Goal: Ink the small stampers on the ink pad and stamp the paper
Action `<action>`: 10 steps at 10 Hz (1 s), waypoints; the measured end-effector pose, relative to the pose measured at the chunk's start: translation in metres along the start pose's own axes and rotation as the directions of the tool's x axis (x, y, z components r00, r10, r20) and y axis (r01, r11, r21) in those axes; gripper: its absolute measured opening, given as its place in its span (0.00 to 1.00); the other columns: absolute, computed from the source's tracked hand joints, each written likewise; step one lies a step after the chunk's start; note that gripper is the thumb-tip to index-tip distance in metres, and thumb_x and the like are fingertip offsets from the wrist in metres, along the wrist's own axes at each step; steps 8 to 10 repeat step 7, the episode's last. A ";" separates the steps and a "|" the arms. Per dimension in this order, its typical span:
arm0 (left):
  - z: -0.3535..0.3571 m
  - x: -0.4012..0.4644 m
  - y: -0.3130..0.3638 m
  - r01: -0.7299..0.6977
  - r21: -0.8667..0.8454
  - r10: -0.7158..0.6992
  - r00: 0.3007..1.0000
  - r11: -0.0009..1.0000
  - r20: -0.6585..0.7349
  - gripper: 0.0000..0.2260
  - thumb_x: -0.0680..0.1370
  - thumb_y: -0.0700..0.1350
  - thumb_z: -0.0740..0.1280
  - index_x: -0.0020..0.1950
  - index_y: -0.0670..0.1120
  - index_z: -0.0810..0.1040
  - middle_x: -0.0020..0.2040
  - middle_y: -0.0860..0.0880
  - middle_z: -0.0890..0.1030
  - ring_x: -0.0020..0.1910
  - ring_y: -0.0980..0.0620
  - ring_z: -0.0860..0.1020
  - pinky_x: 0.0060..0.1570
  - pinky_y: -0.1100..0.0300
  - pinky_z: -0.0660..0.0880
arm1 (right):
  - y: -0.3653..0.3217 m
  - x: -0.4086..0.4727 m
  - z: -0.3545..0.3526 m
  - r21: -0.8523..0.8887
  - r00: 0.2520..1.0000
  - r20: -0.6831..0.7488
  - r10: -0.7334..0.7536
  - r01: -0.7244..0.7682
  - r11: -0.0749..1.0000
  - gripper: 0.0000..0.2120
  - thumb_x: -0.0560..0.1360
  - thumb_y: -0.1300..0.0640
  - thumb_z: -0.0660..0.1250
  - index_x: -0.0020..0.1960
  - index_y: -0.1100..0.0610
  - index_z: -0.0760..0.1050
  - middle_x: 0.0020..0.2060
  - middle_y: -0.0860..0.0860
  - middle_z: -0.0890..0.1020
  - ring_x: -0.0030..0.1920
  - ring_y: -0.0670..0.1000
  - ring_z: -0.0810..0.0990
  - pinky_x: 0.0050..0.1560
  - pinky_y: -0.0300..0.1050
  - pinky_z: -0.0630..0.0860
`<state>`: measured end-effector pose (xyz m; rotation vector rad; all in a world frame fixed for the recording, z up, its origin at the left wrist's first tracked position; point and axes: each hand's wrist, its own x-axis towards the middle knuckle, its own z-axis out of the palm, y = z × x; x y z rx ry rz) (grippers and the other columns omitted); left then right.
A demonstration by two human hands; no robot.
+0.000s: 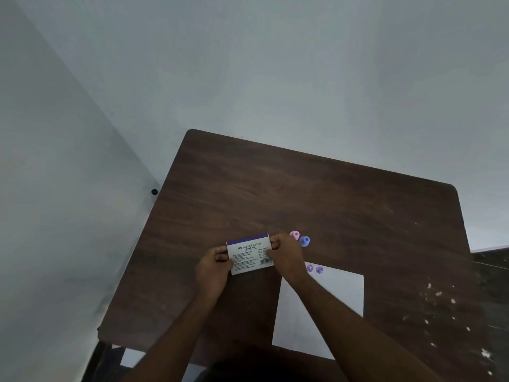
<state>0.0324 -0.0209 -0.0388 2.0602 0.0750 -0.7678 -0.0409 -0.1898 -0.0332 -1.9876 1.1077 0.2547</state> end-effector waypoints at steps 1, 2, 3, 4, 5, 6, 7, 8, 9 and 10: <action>0.002 0.000 0.002 -0.012 0.045 0.012 1.000 0.999 -0.002 0.18 0.71 0.37 0.73 0.60 0.45 0.78 0.47 0.49 0.83 0.46 0.55 0.81 0.48 0.53 0.81 | -0.001 0.001 0.003 -0.007 1.000 -0.003 -0.001 0.001 1.000 0.08 0.73 0.62 0.70 0.45 0.51 0.74 0.52 0.52 0.84 0.44 0.44 0.80 0.28 0.28 0.69; 0.002 0.001 0.004 -0.010 0.060 0.011 1.000 0.998 -0.013 0.19 0.70 0.35 0.74 0.59 0.44 0.78 0.46 0.49 0.82 0.44 0.54 0.81 0.46 0.54 0.81 | -0.001 0.003 0.004 -0.014 1.000 -0.001 0.016 -0.016 1.000 0.10 0.72 0.62 0.70 0.45 0.49 0.72 0.52 0.52 0.84 0.49 0.47 0.82 0.29 0.28 0.69; 0.003 0.002 0.005 -0.012 0.072 0.013 1.000 0.997 -0.014 0.18 0.70 0.35 0.74 0.59 0.44 0.78 0.45 0.49 0.82 0.43 0.55 0.81 0.45 0.55 0.80 | 0.000 0.004 0.006 -0.017 1.000 -0.001 0.025 -0.025 1.000 0.09 0.72 0.61 0.71 0.46 0.50 0.72 0.52 0.52 0.83 0.50 0.48 0.82 0.34 0.29 0.72; 0.003 0.002 0.004 -0.015 0.067 0.016 1.000 0.998 -0.014 0.18 0.70 0.35 0.74 0.58 0.44 0.78 0.44 0.50 0.82 0.42 0.56 0.81 0.44 0.56 0.80 | 0.003 0.007 0.007 -0.023 1.000 0.001 0.027 -0.027 0.999 0.08 0.73 0.61 0.70 0.49 0.52 0.74 0.53 0.52 0.83 0.51 0.49 0.82 0.40 0.35 0.75; 0.002 0.003 0.005 -0.029 0.074 0.030 0.999 0.997 -0.017 0.18 0.70 0.38 0.74 0.59 0.45 0.77 0.42 0.52 0.82 0.41 0.58 0.80 0.43 0.58 0.79 | 0.004 0.008 0.006 -0.030 1.000 0.005 0.018 -0.017 0.999 0.08 0.73 0.61 0.70 0.51 0.54 0.75 0.53 0.53 0.83 0.51 0.50 0.82 0.43 0.38 0.77; 0.000 0.005 0.007 -0.059 0.079 0.065 0.995 0.995 -0.073 0.15 0.73 0.42 0.71 0.59 0.46 0.77 0.44 0.53 0.83 0.40 0.63 0.78 0.37 0.67 0.72 | 0.003 0.005 0.002 -0.058 1.000 0.000 -0.006 0.006 0.998 0.05 0.75 0.59 0.67 0.50 0.55 0.76 0.52 0.53 0.83 0.50 0.49 0.82 0.45 0.39 0.79; -0.002 0.006 0.011 -0.079 0.058 0.084 0.993 0.995 -0.078 0.14 0.75 0.44 0.67 0.60 0.49 0.77 0.49 0.55 0.82 0.45 0.62 0.78 0.39 0.68 0.72 | -0.003 0.004 -0.008 -0.133 1.000 0.004 -0.015 0.016 0.991 0.03 0.77 0.59 0.64 0.48 0.57 0.75 0.51 0.55 0.83 0.49 0.51 0.82 0.49 0.43 0.80; -0.002 0.006 0.011 -0.079 0.058 0.084 0.993 0.995 -0.078 0.14 0.75 0.44 0.67 0.60 0.49 0.77 0.49 0.55 0.82 0.45 0.62 0.78 0.39 0.68 0.72 | -0.003 0.004 -0.008 -0.133 1.000 0.004 -0.015 0.016 0.991 0.03 0.77 0.59 0.64 0.48 0.57 0.75 0.51 0.55 0.83 0.49 0.51 0.82 0.49 0.43 0.80; -0.002 0.006 0.011 -0.079 0.058 0.084 0.993 0.995 -0.078 0.14 0.75 0.44 0.67 0.60 0.49 0.77 0.49 0.55 0.82 0.45 0.62 0.78 0.39 0.68 0.72 | -0.003 0.004 -0.008 -0.133 1.000 0.004 -0.015 0.016 0.991 0.03 0.77 0.59 0.64 0.48 0.57 0.75 0.51 0.55 0.83 0.49 0.51 0.82 0.49 0.43 0.80; -0.002 0.006 0.011 -0.079 0.058 0.084 0.993 0.995 -0.078 0.14 0.75 0.44 0.67 0.60 0.49 0.77 0.49 0.55 0.82 0.45 0.62 0.78 0.39 0.68 0.72 | -0.003 0.004 -0.008 -0.133 1.000 0.004 -0.015 0.016 0.991 0.03 0.77 0.59 0.64 0.48 0.57 0.75 0.51 0.55 0.83 0.49 0.51 0.82 0.49 0.43 0.80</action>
